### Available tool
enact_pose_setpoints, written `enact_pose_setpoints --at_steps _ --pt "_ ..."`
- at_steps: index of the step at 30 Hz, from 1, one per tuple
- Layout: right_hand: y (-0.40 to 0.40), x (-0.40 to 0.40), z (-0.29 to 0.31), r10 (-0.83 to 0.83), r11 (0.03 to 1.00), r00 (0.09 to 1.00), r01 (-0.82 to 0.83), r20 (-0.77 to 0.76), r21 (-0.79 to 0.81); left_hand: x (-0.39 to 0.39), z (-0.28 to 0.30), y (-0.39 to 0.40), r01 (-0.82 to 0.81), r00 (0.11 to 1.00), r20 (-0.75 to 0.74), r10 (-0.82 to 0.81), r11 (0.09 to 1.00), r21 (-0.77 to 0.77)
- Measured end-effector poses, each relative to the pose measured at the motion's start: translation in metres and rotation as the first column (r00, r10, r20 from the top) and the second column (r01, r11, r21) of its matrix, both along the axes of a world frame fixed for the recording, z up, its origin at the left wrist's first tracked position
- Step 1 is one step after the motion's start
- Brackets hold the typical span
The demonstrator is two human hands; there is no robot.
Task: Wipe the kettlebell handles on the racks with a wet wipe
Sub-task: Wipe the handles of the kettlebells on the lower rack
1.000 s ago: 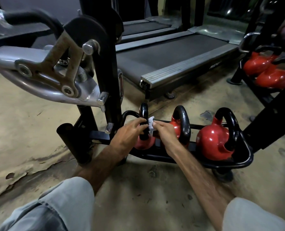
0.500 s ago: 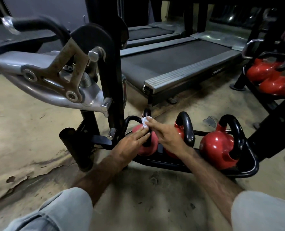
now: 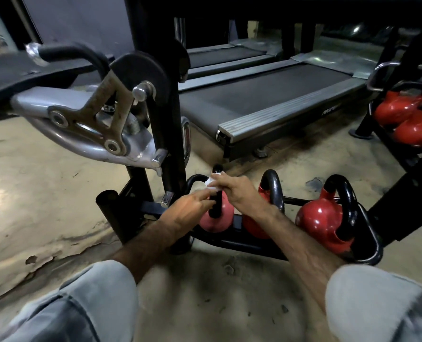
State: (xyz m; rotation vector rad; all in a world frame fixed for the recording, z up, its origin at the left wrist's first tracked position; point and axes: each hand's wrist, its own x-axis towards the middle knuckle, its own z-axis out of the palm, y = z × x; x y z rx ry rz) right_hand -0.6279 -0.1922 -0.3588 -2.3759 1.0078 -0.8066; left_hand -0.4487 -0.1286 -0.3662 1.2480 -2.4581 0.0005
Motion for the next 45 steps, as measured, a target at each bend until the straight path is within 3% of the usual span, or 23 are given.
enact_pose_setpoints --at_steps 5,8,12,17,24,30,33,37,43,45 --pt "-0.037 0.013 0.017 -0.061 0.998 0.951 0.061 -0.303 -0.009 -0.015 0.032 -0.001 -0.08 0.985 0.16 0.063 0.992 0.101" --pt "-0.031 0.007 0.015 -0.038 0.998 0.976 0.046 -0.213 0.033 -0.021 0.036 -0.006 -0.116 0.972 0.217 0.088 0.986 0.122" --pt "-0.02 -0.005 0.001 0.012 0.998 0.999 -0.009 -0.037 0.063 -0.011 0.023 -0.001 -0.105 0.992 0.087 0.091 0.98 0.171" --pt "-0.061 0.013 0.009 -0.022 0.998 0.993 0.029 -0.112 0.064 0.0 0.01 -0.021 -0.02 0.999 -0.043 0.023 0.998 0.066" --pt "-0.081 0.017 0.016 -0.055 0.974 0.983 0.091 -0.175 0.208 -0.015 0.006 -0.043 0.009 0.977 -0.214 -0.017 0.999 -0.035" --pt "-0.078 0.011 0.015 -0.051 0.988 0.972 0.083 -0.228 0.131 0.0 -0.003 -0.059 0.088 0.969 -0.23 -0.091 0.996 -0.024" --pt "-0.086 0.021 0.018 -0.058 0.98 0.97 0.101 -0.238 0.171 0.004 -0.005 -0.067 0.065 0.978 -0.198 -0.064 0.998 0.001" --pt "-0.105 0.032 0.024 -0.088 0.961 0.927 0.176 -0.365 0.214 0.002 -0.002 -0.068 -0.01 0.972 -0.236 0.01 1.0 0.001" --pt "-0.081 0.019 0.025 -0.025 0.989 0.97 0.06 -0.241 0.136 0.004 -0.004 -0.07 -0.042 0.986 -0.158 0.051 0.997 0.062" --pt "-0.089 0.021 0.024 -0.017 0.978 0.974 0.063 -0.228 0.2 0.006 -0.005 -0.07 -0.023 0.987 -0.158 0.04 0.994 0.106"
